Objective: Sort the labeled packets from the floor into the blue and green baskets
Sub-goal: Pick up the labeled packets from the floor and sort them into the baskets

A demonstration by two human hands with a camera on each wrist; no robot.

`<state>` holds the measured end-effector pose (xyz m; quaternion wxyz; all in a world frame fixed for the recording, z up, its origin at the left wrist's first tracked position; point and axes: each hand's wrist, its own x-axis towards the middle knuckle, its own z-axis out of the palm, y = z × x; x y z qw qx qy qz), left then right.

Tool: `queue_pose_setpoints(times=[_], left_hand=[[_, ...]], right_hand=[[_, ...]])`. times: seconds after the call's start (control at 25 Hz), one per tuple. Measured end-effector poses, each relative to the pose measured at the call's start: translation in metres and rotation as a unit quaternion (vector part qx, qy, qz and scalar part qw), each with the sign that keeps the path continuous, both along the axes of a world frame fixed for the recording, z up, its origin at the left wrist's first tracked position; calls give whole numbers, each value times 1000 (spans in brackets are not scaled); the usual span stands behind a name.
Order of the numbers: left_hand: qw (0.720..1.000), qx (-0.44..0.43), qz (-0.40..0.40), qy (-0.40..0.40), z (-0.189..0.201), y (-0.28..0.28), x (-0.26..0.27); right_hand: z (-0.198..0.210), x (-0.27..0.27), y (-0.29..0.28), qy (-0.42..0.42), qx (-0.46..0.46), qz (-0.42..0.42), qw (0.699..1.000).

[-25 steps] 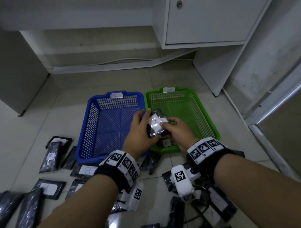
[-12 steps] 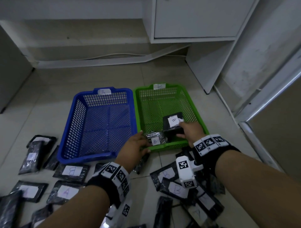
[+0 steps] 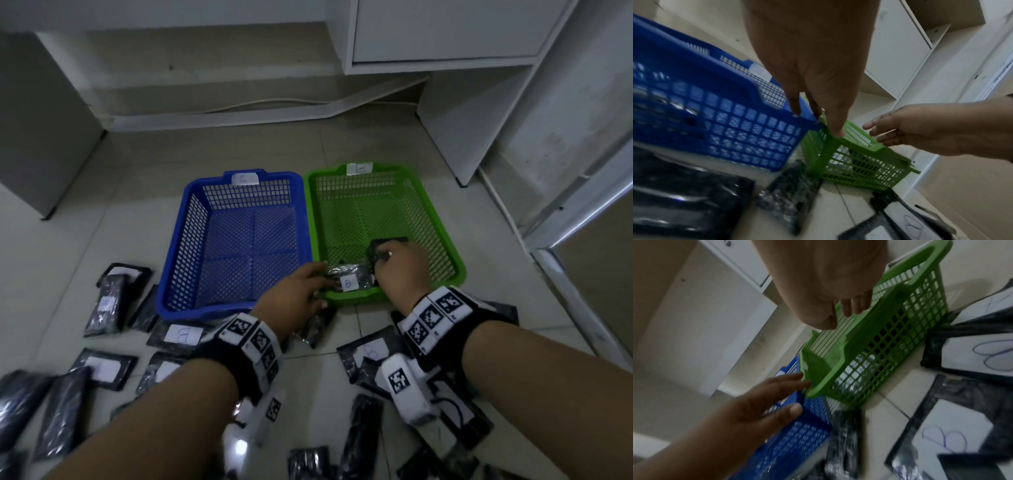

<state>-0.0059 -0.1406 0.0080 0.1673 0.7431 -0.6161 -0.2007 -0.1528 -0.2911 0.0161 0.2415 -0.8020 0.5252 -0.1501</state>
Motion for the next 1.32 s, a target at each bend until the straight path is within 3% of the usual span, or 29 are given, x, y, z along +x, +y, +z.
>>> queue_pose_setpoints(times=[0.16, 0.24, 0.28, 0.36, 0.48, 0.56, 0.6, 0.76, 0.88, 0.96, 1.04, 1.16, 1.2, 1.32], left_hand=[[990, -107, -14, -86, 11, 53, 46], [981, -128, -30, -142, 11, 89, 62], [979, -124, -40, -156, 7, 103, 66], [977, -110, -79, -167, -7, 123, 66], [985, 34, -90, -145, -30, 128, 55], [975, 147, -52, -158, -42, 128, 47], [971, 163, -39, -172, -46, 127, 44], [978, 127, -15, -165, -53, 122, 38], [986, 147, -21, -73, -41, 118, 47], [991, 132, 3, 33, -21, 119, 58], [974, 144, 59, 165, -3, 128, 74], [873, 138, 169, 436, 21, 147, 91], [844, 102, 200, 486, 28, 152, 95], [815, 1, 250, 523, 43, 158, 101]], right_hand=[[17, 8, 66, -139, -3, 110, 984], [12, 12, 96, -154, 22, 148, 977], [5, 14, 106, -133, 36, 174, 975], [-16, 20, 120, -13, 39, 232, 972], [-47, 24, 132, 176, 19, 287, 941], [-59, 23, 138, 208, 29, 299, 931], [-61, 22, 141, 211, 31, 303, 929], [-60, 19, 147, 242, 12, 324, 914], [-48, 17, 146, 154, 16, 294, 943], [-33, 14, 143, 24, 56, 220, 974], [-21, 12, 141, -83, 125, 145, 978], [-14, 21, 136, -260, 253, 61, 930], [-11, 27, 136, -303, 294, 38, 905], [1, 47, 135, -370, 352, 9, 860]])
